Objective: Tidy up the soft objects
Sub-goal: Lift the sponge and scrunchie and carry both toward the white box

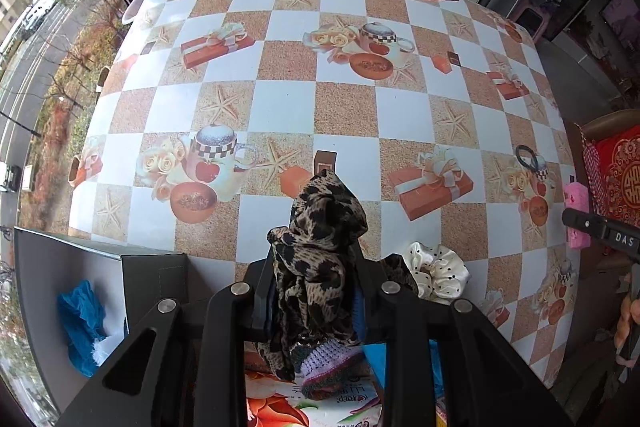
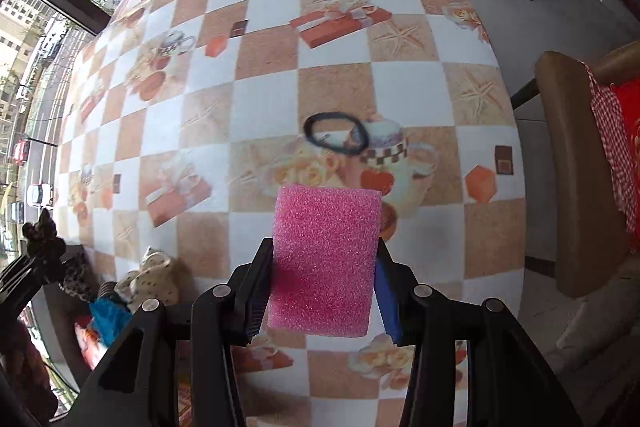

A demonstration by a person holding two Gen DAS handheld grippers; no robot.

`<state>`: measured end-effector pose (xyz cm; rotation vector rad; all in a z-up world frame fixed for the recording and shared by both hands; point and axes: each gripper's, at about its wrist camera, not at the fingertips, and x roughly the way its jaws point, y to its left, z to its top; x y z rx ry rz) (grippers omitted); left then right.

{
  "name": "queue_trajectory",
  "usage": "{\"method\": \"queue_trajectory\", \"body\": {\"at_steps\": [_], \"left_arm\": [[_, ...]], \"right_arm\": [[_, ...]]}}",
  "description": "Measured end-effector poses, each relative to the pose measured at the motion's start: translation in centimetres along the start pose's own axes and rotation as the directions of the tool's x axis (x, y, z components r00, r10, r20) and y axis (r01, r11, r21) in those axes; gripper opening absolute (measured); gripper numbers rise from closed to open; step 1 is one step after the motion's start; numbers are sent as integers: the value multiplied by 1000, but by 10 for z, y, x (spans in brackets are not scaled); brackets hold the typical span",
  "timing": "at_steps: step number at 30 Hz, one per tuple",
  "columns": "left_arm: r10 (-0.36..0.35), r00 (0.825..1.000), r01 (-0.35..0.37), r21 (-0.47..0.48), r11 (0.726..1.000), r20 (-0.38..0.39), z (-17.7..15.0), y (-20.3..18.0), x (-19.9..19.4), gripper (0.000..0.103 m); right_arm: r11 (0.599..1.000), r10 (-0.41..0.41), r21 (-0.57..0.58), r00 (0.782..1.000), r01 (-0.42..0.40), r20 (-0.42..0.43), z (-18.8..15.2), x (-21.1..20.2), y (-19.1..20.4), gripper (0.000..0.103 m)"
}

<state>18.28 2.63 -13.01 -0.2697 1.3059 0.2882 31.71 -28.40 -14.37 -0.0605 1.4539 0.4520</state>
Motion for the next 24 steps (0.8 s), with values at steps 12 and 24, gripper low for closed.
{"method": "queue_trajectory", "body": {"at_steps": [12,24], "left_arm": [[-73,997,68,112,991,37,-46,-7,-58,30],[-165,985,172,271,947,-47,-135,-2,-99,30]], "right_arm": [[994,103,-35,994,-101,32,-45,-34,80,48],[988,117,-109,991,-109,64,-129,-93,146,48]]}}
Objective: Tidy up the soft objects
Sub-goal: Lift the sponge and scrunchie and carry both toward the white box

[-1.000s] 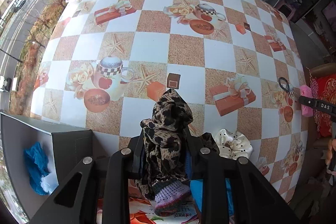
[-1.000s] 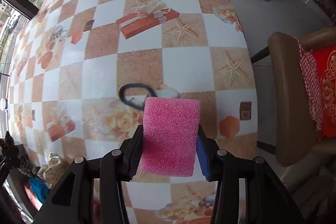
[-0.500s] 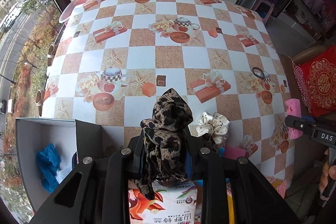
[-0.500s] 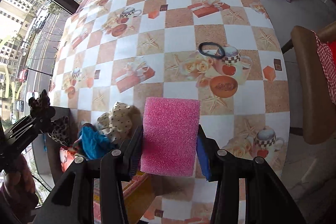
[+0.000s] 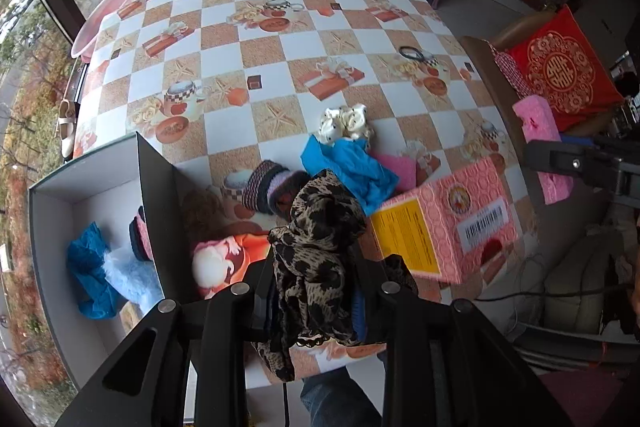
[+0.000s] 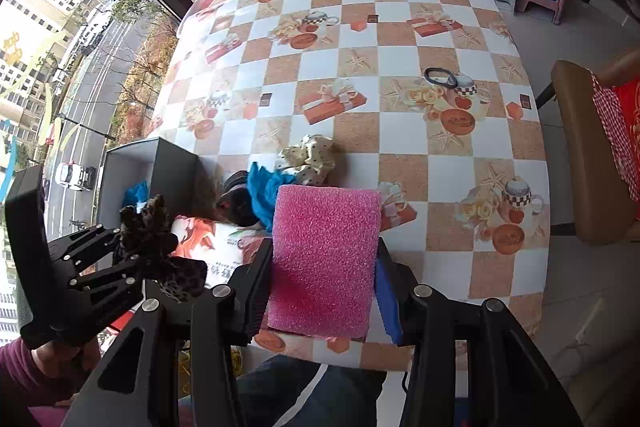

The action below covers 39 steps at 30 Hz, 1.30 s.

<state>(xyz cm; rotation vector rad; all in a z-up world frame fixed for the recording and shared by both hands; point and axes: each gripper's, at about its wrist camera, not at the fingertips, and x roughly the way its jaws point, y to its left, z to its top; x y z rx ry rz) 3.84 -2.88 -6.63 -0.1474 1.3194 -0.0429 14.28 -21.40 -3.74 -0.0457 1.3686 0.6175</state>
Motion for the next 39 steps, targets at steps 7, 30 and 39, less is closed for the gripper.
{"method": "queue_trajectory", "body": {"at_steps": [7,30,39], "left_arm": [[-36,999,36,38,999,10,-39,3,-22,30],[6,992,9,-110,994,129,-92,62,-63,30],[21,990,1,-149,989,142,-105,77,-69,30]], "right_arm": [[998,22,-61,1000,-22,3,-32,-9,55,48],[973,42,-226,998,-50,-41,-58,11,152,48],[964,42,-259,998,-54,-51,-62,16,171,48]]}}
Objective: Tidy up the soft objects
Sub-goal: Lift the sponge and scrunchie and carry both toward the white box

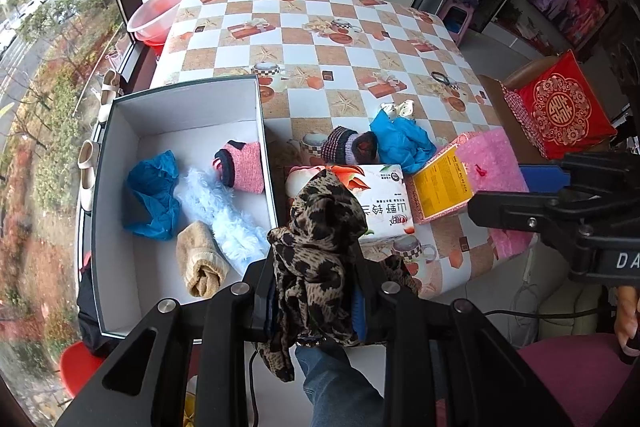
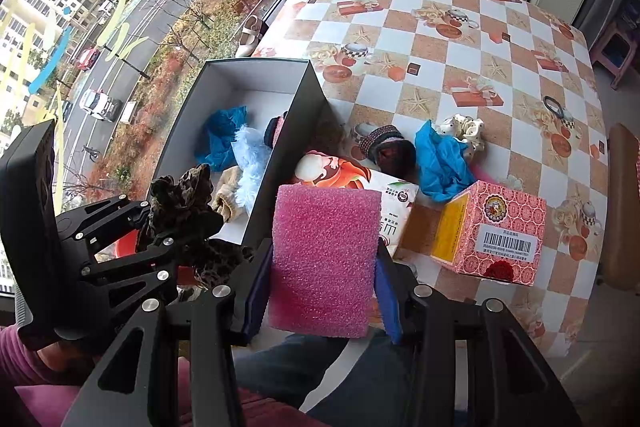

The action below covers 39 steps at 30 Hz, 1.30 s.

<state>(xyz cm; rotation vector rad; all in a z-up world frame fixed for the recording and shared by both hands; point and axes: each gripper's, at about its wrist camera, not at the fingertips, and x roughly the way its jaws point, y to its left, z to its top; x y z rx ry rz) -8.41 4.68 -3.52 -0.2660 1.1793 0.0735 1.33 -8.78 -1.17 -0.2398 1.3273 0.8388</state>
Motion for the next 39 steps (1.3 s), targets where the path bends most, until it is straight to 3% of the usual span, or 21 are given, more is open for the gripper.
{"method": "queue_trajectory", "body": {"at_steps": [13,39], "left_arm": [[6,1000,-5,-28,1000,15,-6,14,-4,30],[25,999,-21,-170,985,22,-6,60,0,30]], "right_arm": [[999,-4,-36,1000,4,-11,4,6,18,48],[996,-19,-88,999,15,-46,26,21,33,48]]}}
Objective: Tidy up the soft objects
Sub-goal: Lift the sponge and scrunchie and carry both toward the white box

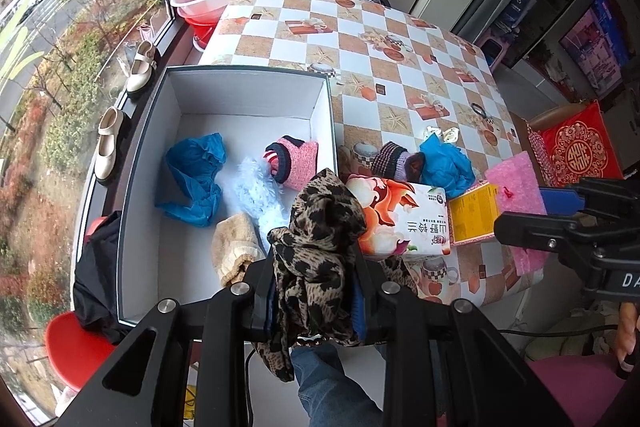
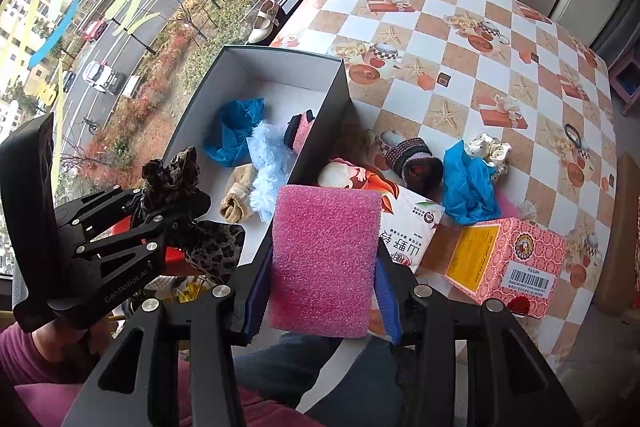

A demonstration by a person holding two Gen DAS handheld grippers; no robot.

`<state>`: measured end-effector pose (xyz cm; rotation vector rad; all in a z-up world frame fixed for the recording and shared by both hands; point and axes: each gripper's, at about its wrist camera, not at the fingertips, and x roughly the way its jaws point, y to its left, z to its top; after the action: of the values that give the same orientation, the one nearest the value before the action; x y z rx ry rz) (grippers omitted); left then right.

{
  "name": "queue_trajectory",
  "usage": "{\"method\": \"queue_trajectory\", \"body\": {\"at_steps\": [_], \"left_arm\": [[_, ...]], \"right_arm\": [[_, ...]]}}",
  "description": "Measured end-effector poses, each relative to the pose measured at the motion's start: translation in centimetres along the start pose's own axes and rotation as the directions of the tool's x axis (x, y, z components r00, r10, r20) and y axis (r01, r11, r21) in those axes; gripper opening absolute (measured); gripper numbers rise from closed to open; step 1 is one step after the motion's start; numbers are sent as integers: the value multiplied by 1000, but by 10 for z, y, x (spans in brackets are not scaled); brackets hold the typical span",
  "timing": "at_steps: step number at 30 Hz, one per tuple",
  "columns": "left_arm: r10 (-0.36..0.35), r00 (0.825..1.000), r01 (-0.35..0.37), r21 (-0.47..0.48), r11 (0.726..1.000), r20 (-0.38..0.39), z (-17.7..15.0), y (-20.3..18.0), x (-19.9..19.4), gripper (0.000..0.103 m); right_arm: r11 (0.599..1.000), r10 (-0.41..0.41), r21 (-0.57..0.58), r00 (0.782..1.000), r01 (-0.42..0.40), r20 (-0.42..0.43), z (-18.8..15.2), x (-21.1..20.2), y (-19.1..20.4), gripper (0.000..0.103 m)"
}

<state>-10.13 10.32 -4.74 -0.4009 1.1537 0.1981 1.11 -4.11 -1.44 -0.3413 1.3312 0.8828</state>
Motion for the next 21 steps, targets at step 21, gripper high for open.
{"method": "queue_trajectory", "body": {"at_steps": [21], "left_arm": [[132,990,-140,-243,960,-48,-2,69,25,30]], "right_arm": [[979,71,-182,993,-87,-95,68,60,61,48]]}}
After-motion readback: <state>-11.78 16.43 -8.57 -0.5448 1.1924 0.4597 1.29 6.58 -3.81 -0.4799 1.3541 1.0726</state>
